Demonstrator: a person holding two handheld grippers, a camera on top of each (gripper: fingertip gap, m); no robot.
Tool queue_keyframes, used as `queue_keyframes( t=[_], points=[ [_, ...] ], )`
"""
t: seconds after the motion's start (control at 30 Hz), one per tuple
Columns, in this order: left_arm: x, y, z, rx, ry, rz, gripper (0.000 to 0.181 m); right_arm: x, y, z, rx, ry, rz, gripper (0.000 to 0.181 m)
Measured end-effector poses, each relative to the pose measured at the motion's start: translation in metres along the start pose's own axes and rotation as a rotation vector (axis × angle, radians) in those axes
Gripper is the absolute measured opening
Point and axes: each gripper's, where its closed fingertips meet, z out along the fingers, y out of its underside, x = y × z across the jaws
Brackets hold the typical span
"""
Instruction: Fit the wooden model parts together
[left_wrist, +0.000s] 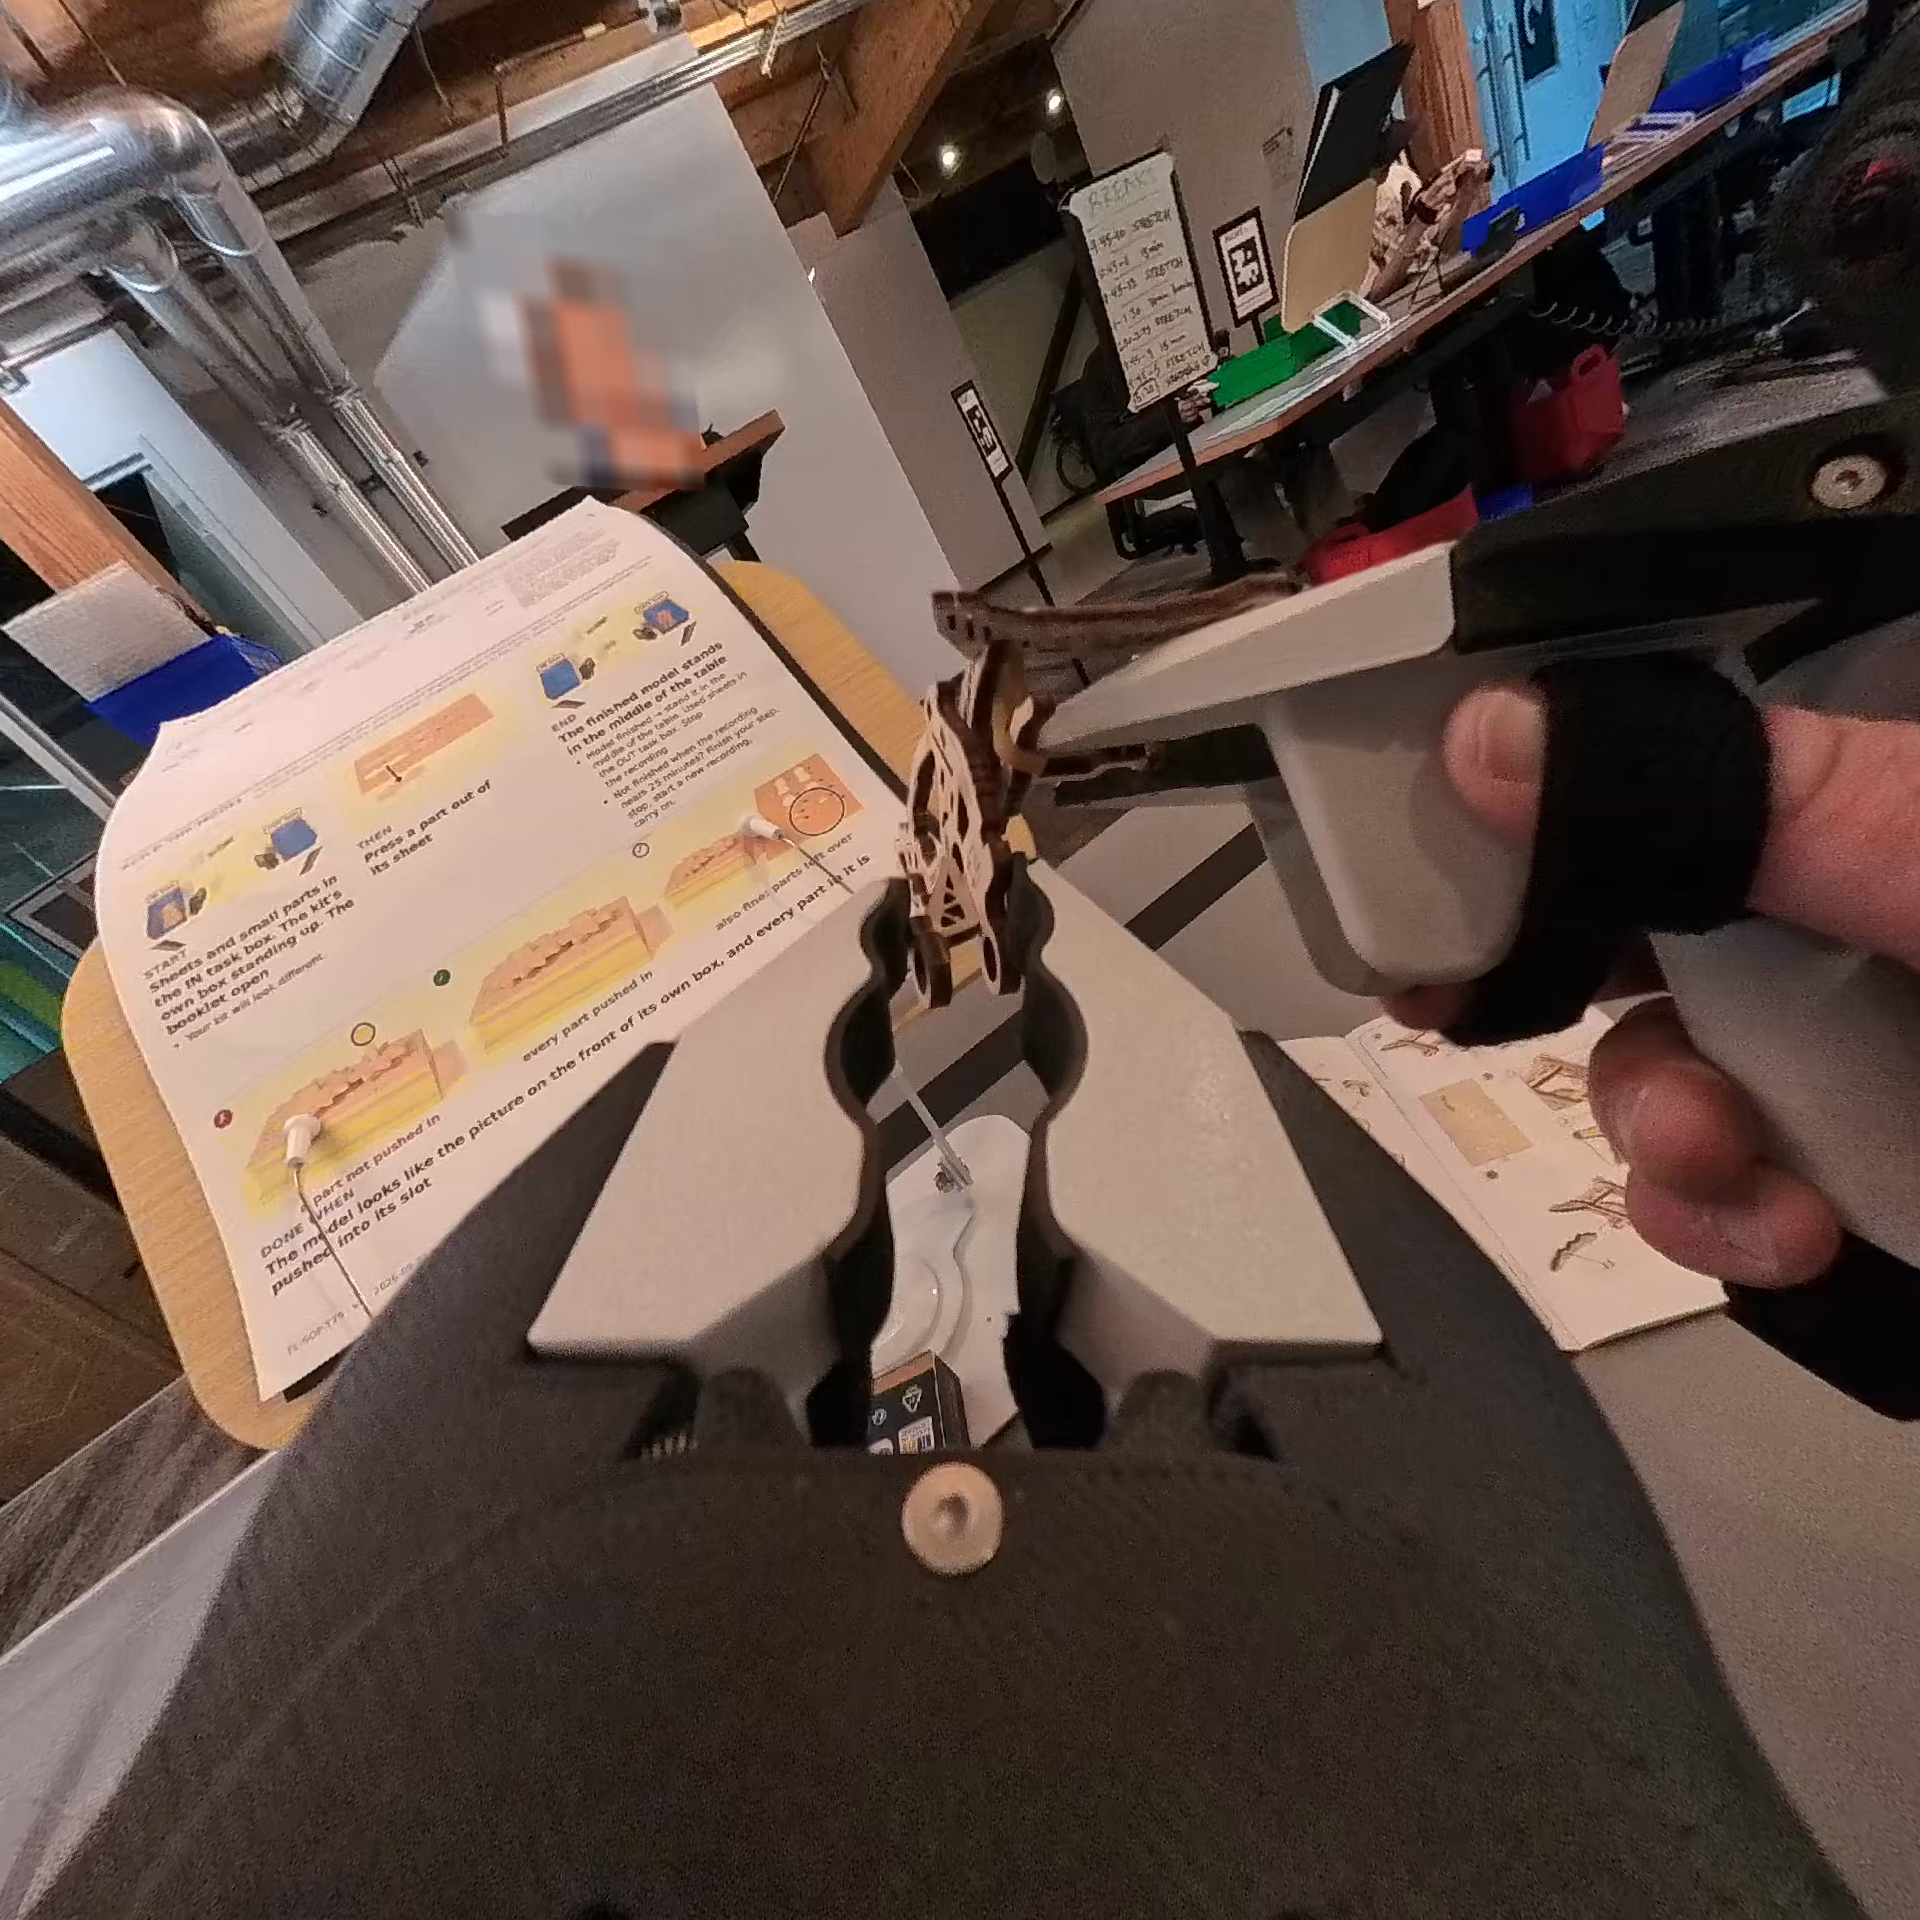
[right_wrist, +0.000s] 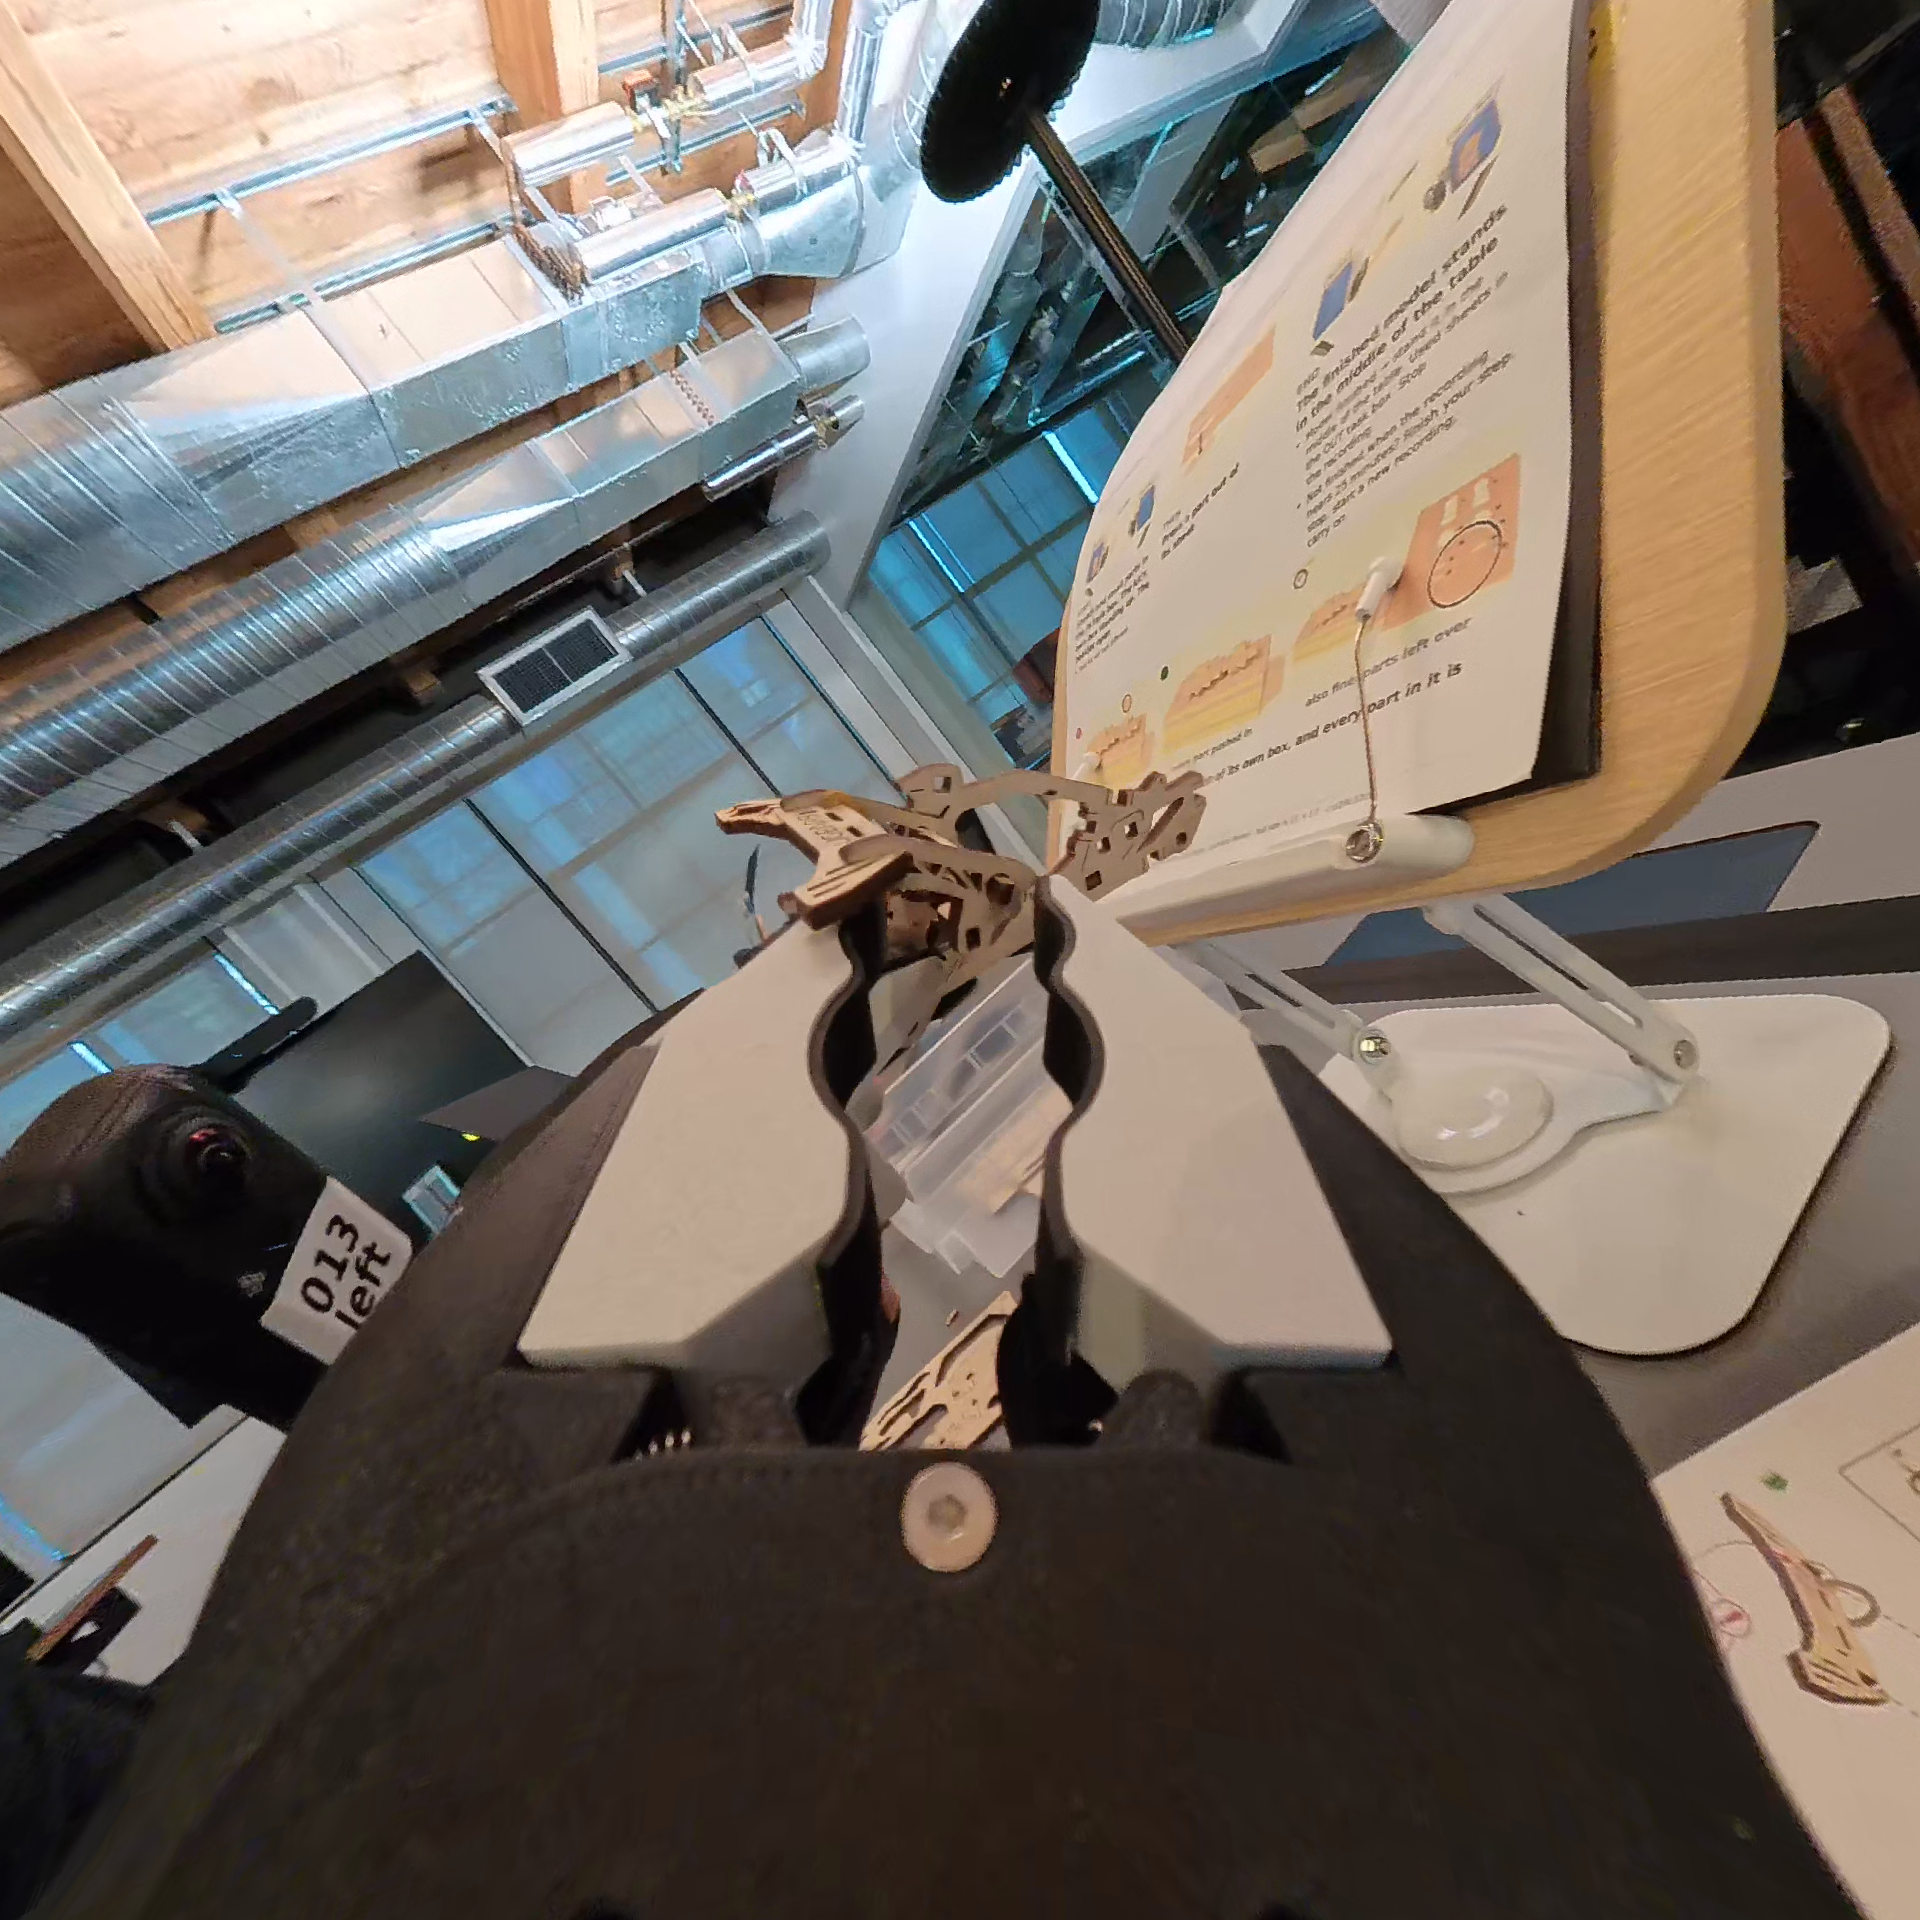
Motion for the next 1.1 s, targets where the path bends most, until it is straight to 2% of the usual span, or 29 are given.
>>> queue_keyframes(
  t=[0.03,0.37,0.43,0.7,0.73,0.83,0.87,1.1],
  points=[
    [0.000,0.001,0.000,-0.002,0.000,-0.001,0.016,0.001,0.000,0.001,-0.001,0.010,-0.008,0.025],
    [-0.004,0.006,0.001,-0.016,-0.006,-0.008,0.016,0.005,0.005,0.003,-0.024,0.074,-0.078,0.031],
    [-0.003,0.006,0.001,-0.018,-0.006,-0.003,0.016,0.006,0.005,0.003,-0.026,0.073,-0.079,0.024],
    [-0.002,0.008,0.002,-0.026,0.005,-0.007,0.016,0.014,0.010,0.004,-0.059,0.142,-0.128,0.023],
    [0.002,0.004,0.001,-0.008,0.015,-0.013,0.016,0.017,0.014,0.005,-0.079,0.160,-0.146,0.014],
    [0.005,0.002,0.000,-0.008,0.008,0.024,0.016,0.013,0.015,0.007,-0.078,0.174,-0.192,0.006],
    [0.005,0.005,0.001,-0.004,0.024,-0.008,0.016,0.013,0.014,0.006,-0.089,0.179,-0.197,0.015],
    [-0.007,0.017,0.004,-0.027,0.059,-0.156,0.016,0.015,0.022,-0.003,-0.157,0.199,-0.262,0.025]
  ],
)
